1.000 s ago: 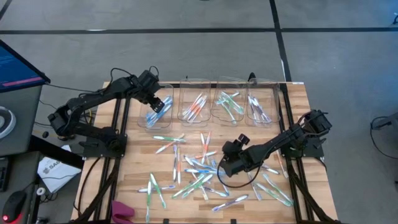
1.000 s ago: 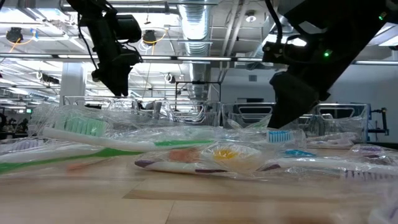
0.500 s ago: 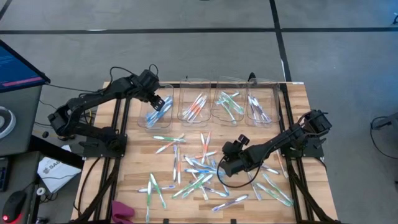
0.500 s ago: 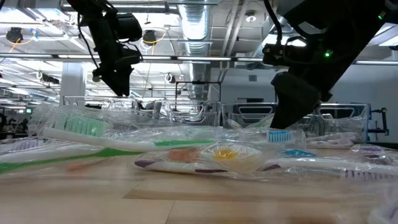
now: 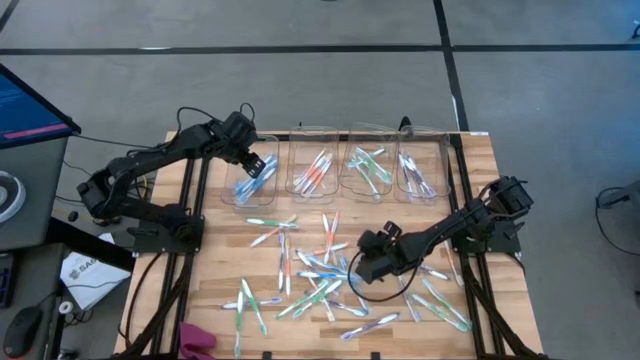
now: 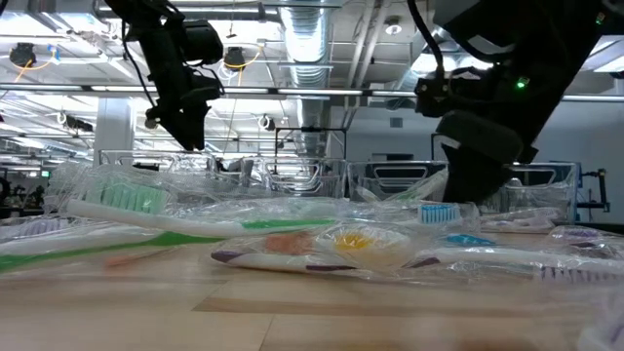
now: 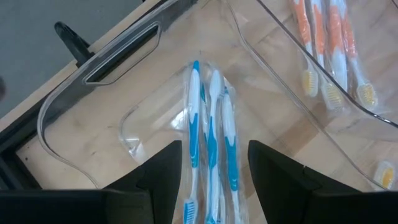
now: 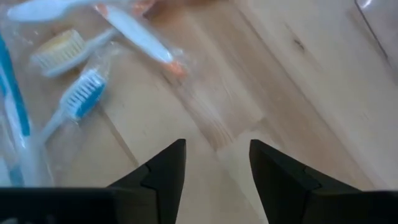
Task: Pick & Place Toothbrushes
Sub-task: Put the orange toothbrush into the middle left transparent bin
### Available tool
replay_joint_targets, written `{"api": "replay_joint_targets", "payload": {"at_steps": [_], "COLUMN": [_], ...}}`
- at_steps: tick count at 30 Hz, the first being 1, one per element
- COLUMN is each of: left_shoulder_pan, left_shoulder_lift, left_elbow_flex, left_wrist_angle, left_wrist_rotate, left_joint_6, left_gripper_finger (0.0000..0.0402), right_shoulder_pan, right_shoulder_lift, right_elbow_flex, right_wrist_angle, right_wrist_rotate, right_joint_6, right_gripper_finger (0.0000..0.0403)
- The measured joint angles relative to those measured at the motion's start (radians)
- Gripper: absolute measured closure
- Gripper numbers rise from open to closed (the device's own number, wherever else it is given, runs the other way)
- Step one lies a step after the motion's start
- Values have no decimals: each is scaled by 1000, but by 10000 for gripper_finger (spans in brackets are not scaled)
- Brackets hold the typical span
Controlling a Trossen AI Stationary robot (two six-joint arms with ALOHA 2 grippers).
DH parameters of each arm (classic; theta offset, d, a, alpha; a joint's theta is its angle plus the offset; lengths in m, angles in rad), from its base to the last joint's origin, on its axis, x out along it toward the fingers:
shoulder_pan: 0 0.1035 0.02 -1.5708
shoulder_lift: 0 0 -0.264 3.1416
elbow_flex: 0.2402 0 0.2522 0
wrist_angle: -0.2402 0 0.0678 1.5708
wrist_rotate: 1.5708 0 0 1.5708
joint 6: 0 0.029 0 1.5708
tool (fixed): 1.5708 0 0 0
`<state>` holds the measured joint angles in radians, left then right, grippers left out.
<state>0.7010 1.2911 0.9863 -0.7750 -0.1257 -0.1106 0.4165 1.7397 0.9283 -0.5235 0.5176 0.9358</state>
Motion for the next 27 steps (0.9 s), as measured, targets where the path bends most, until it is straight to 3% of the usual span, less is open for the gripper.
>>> {"api": "replay_joint_targets", "payload": {"at_steps": [21, 27], "left_shoulder_pan": [-7, -7], "left_shoulder_lift": [0, -5], "left_elbow_flex": [0, 0], "left_wrist_angle": [9, 10], "left_wrist_rotate": [0, -1], "left_joint_6": [1, 45], "left_gripper_finger": [222, 222], "right_shoulder_pan": [-28, -58], "right_shoulder_lift": [-9, -9], "right_elbow_flex": [0, 76], "right_wrist_angle": [-119, -321], "right_wrist_rotate": [-25, -26], "right_joint_6": [-107, -67], "right_gripper_finger": [304, 358]}}
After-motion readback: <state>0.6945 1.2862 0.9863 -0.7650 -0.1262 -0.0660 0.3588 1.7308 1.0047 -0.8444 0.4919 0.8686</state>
